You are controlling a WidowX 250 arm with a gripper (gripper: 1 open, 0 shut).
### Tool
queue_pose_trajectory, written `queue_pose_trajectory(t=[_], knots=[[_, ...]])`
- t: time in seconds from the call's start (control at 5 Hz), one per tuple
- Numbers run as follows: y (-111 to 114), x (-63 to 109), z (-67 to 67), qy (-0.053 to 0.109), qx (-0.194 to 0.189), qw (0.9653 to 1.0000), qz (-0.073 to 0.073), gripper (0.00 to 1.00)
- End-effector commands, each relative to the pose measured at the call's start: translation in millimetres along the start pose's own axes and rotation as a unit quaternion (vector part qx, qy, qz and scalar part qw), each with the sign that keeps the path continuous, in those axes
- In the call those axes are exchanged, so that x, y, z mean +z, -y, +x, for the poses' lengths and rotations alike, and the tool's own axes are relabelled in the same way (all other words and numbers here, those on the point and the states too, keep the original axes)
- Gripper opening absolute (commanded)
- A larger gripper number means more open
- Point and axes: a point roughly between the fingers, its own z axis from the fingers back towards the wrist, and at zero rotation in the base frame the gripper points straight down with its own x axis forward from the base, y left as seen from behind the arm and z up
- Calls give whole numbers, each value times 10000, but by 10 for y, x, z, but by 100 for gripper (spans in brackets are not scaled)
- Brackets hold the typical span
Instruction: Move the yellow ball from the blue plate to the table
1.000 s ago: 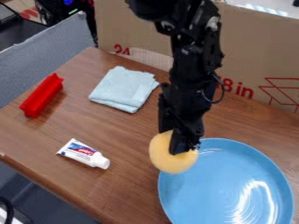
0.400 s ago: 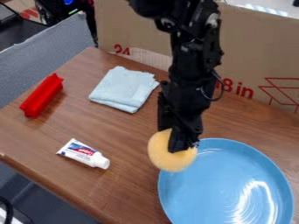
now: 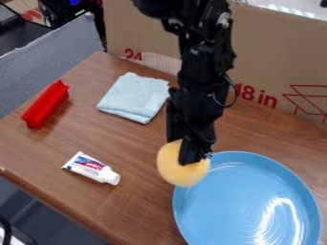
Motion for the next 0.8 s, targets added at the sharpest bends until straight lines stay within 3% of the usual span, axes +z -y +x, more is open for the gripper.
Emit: queue_pose_trajectory(t=[0.0, 0.6], knots=[[-1, 145, 23, 192, 39, 9998, 74, 0], [-86, 231, -179, 233, 113, 9996, -83, 0]])
